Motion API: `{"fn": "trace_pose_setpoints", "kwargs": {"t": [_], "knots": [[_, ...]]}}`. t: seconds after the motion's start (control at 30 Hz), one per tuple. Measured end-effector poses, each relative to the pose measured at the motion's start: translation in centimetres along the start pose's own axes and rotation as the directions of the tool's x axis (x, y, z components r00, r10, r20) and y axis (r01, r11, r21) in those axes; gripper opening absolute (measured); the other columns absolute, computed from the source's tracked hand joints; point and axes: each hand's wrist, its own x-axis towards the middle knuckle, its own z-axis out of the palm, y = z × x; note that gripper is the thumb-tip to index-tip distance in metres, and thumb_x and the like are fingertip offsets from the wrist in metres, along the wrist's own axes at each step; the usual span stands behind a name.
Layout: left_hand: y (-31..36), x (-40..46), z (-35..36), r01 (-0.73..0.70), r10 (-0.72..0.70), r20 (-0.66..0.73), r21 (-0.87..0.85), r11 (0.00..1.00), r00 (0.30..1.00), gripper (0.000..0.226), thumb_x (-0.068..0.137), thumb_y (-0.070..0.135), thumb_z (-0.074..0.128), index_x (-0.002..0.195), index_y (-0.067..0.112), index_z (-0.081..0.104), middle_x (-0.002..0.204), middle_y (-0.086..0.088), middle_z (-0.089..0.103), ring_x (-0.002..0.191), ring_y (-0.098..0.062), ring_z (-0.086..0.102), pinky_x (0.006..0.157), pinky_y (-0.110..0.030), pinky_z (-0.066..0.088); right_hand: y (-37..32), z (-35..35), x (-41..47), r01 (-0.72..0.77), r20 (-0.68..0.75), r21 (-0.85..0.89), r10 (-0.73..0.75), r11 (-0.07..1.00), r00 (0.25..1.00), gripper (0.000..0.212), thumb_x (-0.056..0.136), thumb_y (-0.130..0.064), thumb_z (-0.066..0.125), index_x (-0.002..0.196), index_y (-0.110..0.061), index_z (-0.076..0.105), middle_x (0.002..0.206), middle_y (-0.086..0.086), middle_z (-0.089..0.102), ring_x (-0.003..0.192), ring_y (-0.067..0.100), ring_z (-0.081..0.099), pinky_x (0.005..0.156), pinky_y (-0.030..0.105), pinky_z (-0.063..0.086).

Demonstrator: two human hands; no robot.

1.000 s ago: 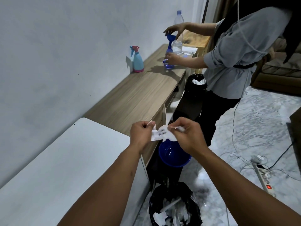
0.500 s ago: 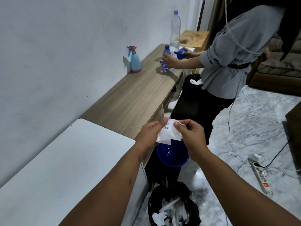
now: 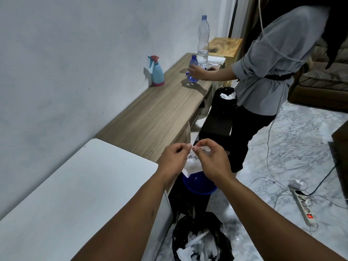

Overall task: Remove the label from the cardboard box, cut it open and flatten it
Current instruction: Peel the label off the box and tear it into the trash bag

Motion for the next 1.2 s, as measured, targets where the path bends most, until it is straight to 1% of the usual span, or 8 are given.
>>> {"fn": "trace_pose_setpoints", "kwargs": {"t": [0.13, 0.27, 0.33, 0.53, 0.7, 0.8, 0.93, 1.2], "knots": [[0.1, 0.3, 0.4, 0.013, -0.013, -0.054, 0.015, 1.000, 0.998, 0.031, 0.101, 0.036, 0.060, 0.085, 0.016, 0.076, 0.086, -0.009, 0.075, 0.073, -0.017, 0.062, 0.075, -0.036, 0.050, 0.9, 0.2, 0.5, 0.182, -0.006, -0.205, -0.188, 0.962, 0.982, 0.005, 0.089, -0.028, 0.069, 0.090, -0.023, 0.069, 0.121, -0.014, 0.049, 0.114, 0.007, 0.041, 0.083, 0.005, 0.030], [-0.2, 0.8, 0.6, 0.174, -0.188, -0.077, -0.154, 0.973, 0.979, 0.023, 0.100, 0.026, 0.062, 0.087, 0.015, 0.078, 0.093, -0.014, 0.076, 0.081, -0.021, 0.067, 0.084, -0.046, 0.059, 1.1, -0.3, -0.3, 0.383, 0.058, -0.316, -0.385, 0.868, 0.921, 0.005, 0.088, -0.025, 0.069, 0.092, -0.024, 0.069, 0.112, -0.013, 0.050, 0.110, 0.010, 0.042, 0.088, 0.018, 0.034], [-0.7, 1.3, 0.1, 0.237, -0.276, -0.123, -0.261, 0.936, 0.953, 0.019, 0.101, 0.016, 0.060, 0.098, 0.014, 0.078, 0.094, -0.006, 0.074, 0.083, -0.020, 0.068, 0.082, -0.038, 0.059, 0.5, -0.7, -1.4, 0.441, 0.133, -0.238, -0.420, 0.866, 0.898, 0.003, 0.087, -0.024, 0.069, 0.090, -0.022, 0.068, 0.104, -0.011, 0.055, 0.100, 0.009, 0.050, 0.083, 0.018, 0.042], [-3.2, 1.5, -1.8, 0.240, -0.291, -0.321, -0.190, 0.952, 0.901, 0.019, 0.100, 0.027, 0.064, 0.104, 0.015, 0.079, 0.102, -0.001, 0.075, 0.097, -0.024, 0.069, 0.086, -0.032, 0.053, -0.9, -3.7, -4.1, 0.107, 0.096, 0.293, -0.140, 0.950, 0.986, 0.004, 0.087, -0.014, 0.069, 0.085, -0.017, 0.070, 0.081, 0.004, 0.070, 0.076, 0.015, 0.066, 0.068, 0.025, 0.054], [-3.8, 0.5, -0.4, 0.193, -0.210, -0.051, -0.233, 0.953, 0.976, 0.011, 0.096, 0.016, 0.071, 0.092, 0.023, 0.078, 0.093, -0.002, 0.080, 0.090, -0.022, 0.076, 0.087, -0.038, 0.062, 0.5, -3.9, -3.2, -0.116, 0.149, 0.395, 0.061, 0.911, 0.987, 0.014, 0.087, -0.007, 0.069, 0.099, -0.013, 0.070, 0.093, 0.007, 0.075, 0.089, 0.022, 0.071, 0.081, 0.040, 0.058], [-2.6, -0.6, 0.8, 0.187, -0.168, 0.097, -0.243, 0.952, 0.981, 0.014, 0.098, 0.016, 0.067, 0.097, 0.025, 0.079, 0.095, 0.000, 0.080, 0.083, -0.014, 0.074, 0.070, -0.028, 0.058, 1.4, -3.0, -2.6, -0.123, 0.123, 0.321, 0.087, 0.939, 0.989, 0.014, 0.086, -0.008, 0.071, 0.100, -0.012, 0.070, 0.092, 0.009, 0.074, 0.086, 0.023, 0.070, 0.077, 0.039, 0.057], [-2.3, -1.4, 1.4, 0.328, -0.276, 0.209, -0.281, 0.902, 0.938, 0.034, 0.101, 0.046, 0.058, 0.115, 0.021, 0.076, 0.105, 0.000, 0.079, 0.094, -0.017, 0.072, 0.075, -0.030, 0.053, 3.1, -2.2, -2.2, -0.116, 0.044, 0.106, 0.112, 0.988, 0.993, 0.012, 0.085, -0.017, 0.074, 0.096, -0.021, 0.072, 0.087, -0.001, 0.075, 0.084, 0.016, 0.071, 0.078, 0.037, 0.060], [-4.9, -1.8, 1.4, 0.251, -0.206, 0.176, -0.285, 0.925, 0.962, 0.020, 0.095, 0.008, 0.070, 0.115, 0.003, 0.073, 0.107, -0.015, 0.077, 0.095, -0.025, 0.074, 0.086, -0.034, 0.058, 4.0, -1.2, -3.3, -0.021, -0.042, -0.232, 0.012, 0.972, 0.999, 0.024, 0.082, -0.031, 0.071, 0.105, -0.027, 0.068, 0.089, -0.015, 0.068, 0.087, 0.007, 0.065, 0.076, 0.033, 0.056]]}}
